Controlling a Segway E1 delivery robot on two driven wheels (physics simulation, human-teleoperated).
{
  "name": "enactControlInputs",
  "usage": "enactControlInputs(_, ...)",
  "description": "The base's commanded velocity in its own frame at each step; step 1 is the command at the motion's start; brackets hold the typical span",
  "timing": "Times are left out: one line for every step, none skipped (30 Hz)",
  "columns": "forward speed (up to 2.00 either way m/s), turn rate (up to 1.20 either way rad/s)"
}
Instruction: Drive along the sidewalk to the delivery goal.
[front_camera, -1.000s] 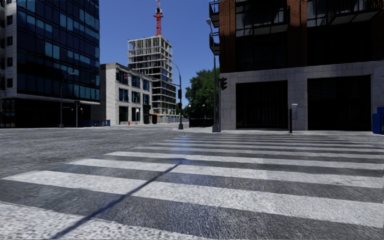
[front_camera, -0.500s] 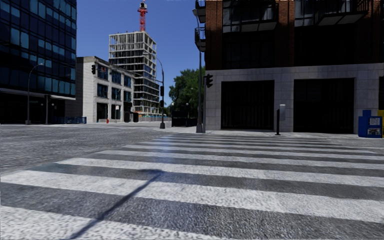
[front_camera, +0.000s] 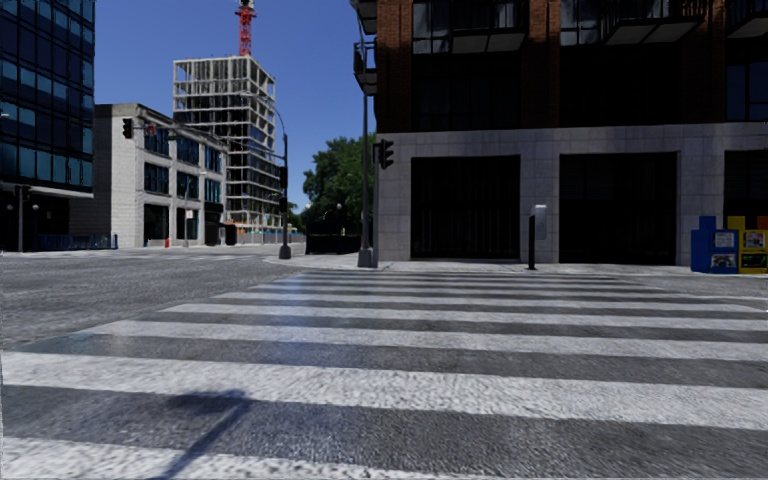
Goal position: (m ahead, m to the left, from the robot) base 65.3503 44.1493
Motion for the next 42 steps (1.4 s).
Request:
enactControlInputs(2.0,-0.32)
enactControlInputs(2.0,-0.32)
enactControlInputs(2.0,-0.32)
enactControlInputs(2.0,-0.32)
enactControlInputs(2.0,-0.32)
enactControlInputs(2.0,-0.32)
enactControlInputs(2.0,-0.32)
enactControlInputs(2.0,-0.32)
enactControlInputs(2.0,-0.32)
enactControlInputs(2.0,-0.32)
enactControlInputs(2.0,-0.32)
enactControlInputs(2.0,-0.32)
enactControlInputs(2.0,-0.32)
enactControlInputs(2.0,-0.32)
enactControlInputs(2.0,-0.32)
enactControlInputs(2.0,-0.32)
enactControlInputs(2.0,-0.32)
enactControlInputs(2.0,-0.32)
enactControlInputs(2.0,-0.32)
enactControlInputs(2.0,-0.32)
enactControlInputs(2.0,-0.32)
enactControlInputs(2.0,-0.32)
enactControlInputs(2.0,-0.32)
enactControlInputs(2.0,-0.32)
enactControlInputs(2.0,-0.32)
enactControlInputs(2.0,0.0)
enactControlInputs(2.0,0.0)
enactControlInputs(2.0,0.0)
enactControlInputs(2.0,0.0)
enactControlInputs(2.0,0.0)
enactControlInputs(2.0,0.0)
enactControlInputs(2.0,0.0)
enactControlInputs(2.0,0.0)
enactControlInputs(2.0,0.0)
enactControlInputs(2.0,0.0)
enactControlInputs(2.0,0.0)
enactControlInputs(2.0,0.0)
enactControlInputs(2.0,0.0)
enactControlInputs(2.0,0.0)
enactControlInputs(2.0,0.0)
enactControlInputs(2.0,0.0)
enactControlInputs(2.0,0.0)
